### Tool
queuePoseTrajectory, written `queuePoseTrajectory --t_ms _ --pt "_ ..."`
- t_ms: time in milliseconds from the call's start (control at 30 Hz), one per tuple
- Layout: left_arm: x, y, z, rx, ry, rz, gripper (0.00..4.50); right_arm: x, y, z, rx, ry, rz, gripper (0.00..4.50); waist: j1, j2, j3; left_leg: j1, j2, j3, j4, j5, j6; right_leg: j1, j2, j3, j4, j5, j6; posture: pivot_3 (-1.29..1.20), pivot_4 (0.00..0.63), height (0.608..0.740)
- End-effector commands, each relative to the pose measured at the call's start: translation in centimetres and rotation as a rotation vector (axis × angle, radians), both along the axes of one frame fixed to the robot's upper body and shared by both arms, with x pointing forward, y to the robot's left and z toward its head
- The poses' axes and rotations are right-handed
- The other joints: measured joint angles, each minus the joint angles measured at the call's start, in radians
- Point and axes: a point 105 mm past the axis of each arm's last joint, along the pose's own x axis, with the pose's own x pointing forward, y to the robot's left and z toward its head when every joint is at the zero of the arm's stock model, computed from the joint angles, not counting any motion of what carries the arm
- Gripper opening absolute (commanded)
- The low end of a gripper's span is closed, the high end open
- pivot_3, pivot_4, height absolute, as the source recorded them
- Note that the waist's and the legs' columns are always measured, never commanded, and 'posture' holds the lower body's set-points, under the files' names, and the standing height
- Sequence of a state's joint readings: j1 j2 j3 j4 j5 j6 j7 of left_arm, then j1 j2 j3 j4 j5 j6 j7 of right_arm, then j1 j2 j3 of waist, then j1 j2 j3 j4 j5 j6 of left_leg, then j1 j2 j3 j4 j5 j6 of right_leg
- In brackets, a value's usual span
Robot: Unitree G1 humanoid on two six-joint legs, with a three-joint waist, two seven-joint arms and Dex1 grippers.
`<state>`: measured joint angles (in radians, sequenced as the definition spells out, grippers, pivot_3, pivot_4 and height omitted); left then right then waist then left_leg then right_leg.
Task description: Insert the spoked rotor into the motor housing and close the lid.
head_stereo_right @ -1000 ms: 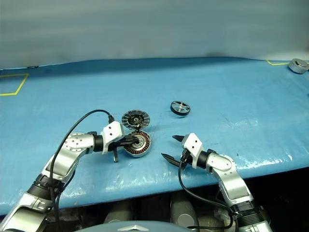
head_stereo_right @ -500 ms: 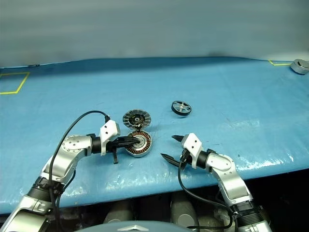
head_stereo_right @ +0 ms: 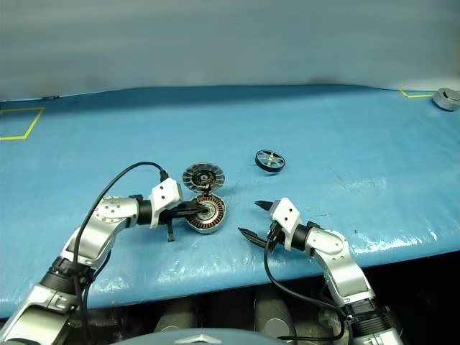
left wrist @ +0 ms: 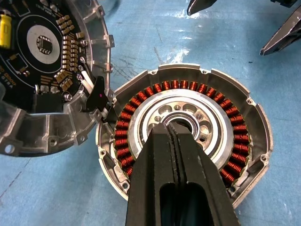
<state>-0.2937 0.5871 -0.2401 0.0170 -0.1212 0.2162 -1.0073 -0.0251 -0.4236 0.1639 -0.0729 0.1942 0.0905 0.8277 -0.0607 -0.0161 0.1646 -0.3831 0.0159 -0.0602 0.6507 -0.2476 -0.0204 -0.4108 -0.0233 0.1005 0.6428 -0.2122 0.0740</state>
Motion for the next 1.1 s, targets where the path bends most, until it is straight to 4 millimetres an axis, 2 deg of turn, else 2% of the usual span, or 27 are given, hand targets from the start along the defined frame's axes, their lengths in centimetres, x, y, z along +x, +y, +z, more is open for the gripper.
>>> queuePoseTrajectory --t_ms 33,167,400,567,700,800,967,1100 --pt "-0.1 0.1 -0.2 0.021 0.004 -0.015 0.02 0.0 0.5 1.0 0.021 -0.046 0.014 4.5 0.0 0.0 0.0 0.0 0.0 0.0 0.0 0.0 0.0 0.0 0.0 0.0 0.0 0.0 0.0 0.0 0.15 0.74" --pt "-0.2 -0.4 1.3 -0.098 -0.011 -0.002 0.02 -0.1 0.5 1.0 0.024 -0.044 0.01 4.5 0.0 0.0 0.0 0.0 0.0 0.0 0.0 0.0 0.0 0.0 0.0 0.0 0.0 0.0 0.0 0.0 0.15 0.74" --pt "-1.0 0.1 2.5 -0.133 -0.057 0.005 0.02 0.1 0.6 1.2 0.044 -0.045 0.012 4.5 0.0 0.0 0.0 0.0 0.0 0.0 0.0 0.0 0.0 -0.001 0.0 0.0 0.0 0.0 0.0 0.0 0.15 0.74" --pt "-2.0 -0.3 2.8 -0.206 -0.076 0.026 0.02 1.4 -0.1 1.8 0.025 -0.083 -0.058 4.5 -0.001 0.0 0.0 0.0 0.0 0.0 0.0 0.0 0.0 0.0 0.0 0.0 0.0 0.0 0.0 0.0 0.15 0.74" --pt "-2.9 0.0 1.9 -0.233 -0.062 0.069 0.02 4.0 -2.1 3.2 -0.007 -0.087 -0.184 4.5 -0.002 0.0 0.0 0.0 0.0 0.0 0.0 0.0 0.0 -0.001 -0.001 0.0 0.0 0.0 0.0 0.0 0.15 0.74" --pt "-3.3 0.5 1.7 -0.266 -0.083 0.119 0.02 6.2 -3.9 4.7 -0.094 -0.12 -0.268 4.5 0.0 0.0 0.001 0.0 0.0 0.0 0.0 0.0 0.0 -0.001 -0.001 0.0 0.0 0.0 0.0 0.0 0.15 0.74" --pt "-3.8 1.4 1.5 -0.32 -0.12 0.207 0.02 9.6 -5.9 6.1 -0.255 -0.14 -0.333 4.5 0.0 0.0 0.001 0.0 0.0 0.0 0.0 0.0 0.0 -0.001 -0.001 0.0 0.0 0.0 0.0 0.0 0.15 0.74" --pt "-4.0 1.6 1.2 -0.334 -0.132 0.254 0.02 13.1 -7.1 7.8 -0.3 -0.121 -0.388 4.5 -0.005 0.001 0.002 0.0 0.0 0.002 0.0 0.0 0.0 -0.001 -0.001 0.001 0.0 0.0 0.0 0.0 0.15 0.74"
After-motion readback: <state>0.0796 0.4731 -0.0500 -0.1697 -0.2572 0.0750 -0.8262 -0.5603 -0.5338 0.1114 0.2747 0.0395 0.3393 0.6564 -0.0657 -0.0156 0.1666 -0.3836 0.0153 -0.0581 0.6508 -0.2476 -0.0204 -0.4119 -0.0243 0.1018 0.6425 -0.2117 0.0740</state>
